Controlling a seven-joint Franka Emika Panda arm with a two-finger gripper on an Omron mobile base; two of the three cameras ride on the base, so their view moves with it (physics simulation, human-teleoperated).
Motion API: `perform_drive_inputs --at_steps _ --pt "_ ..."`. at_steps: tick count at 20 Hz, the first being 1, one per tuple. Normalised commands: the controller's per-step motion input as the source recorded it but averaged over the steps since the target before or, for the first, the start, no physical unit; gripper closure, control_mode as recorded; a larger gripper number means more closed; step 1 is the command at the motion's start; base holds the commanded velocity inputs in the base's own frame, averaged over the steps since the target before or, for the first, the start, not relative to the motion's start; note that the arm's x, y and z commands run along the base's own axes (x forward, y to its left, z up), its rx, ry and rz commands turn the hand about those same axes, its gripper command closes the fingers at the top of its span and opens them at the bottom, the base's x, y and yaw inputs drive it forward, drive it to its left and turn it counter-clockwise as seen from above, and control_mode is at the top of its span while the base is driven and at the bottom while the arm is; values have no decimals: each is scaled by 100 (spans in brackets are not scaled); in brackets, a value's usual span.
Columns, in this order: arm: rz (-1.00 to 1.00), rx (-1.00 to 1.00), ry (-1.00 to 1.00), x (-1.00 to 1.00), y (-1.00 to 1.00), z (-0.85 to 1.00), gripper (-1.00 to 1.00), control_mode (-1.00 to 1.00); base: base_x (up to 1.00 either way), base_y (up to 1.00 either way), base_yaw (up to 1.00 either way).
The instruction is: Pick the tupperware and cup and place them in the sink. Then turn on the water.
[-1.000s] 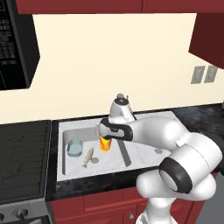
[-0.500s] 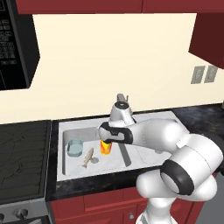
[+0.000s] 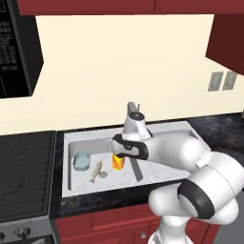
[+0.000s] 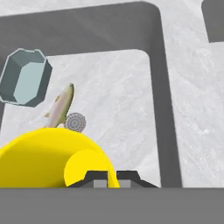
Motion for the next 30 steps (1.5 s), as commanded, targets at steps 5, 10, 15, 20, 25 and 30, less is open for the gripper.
perform_drive_inputs --at_steps 5,10,15,20,25,30 --pt "0 -2 0 0 -2 0 100 -100 0 0 0" --pt "0 -1 0 0 0 -4 100 -100 0 0 0" --pt "0 0 0 0 0 -12 100 -100 0 0 0" --pt "0 0 0 0 -4 -17 100 -100 0 0 0" --pt "0 0 0 0 -3 -18 100 -100 0 0 0" --pt "0 0 0 0 -1 -25 100 -100 0 0 0"
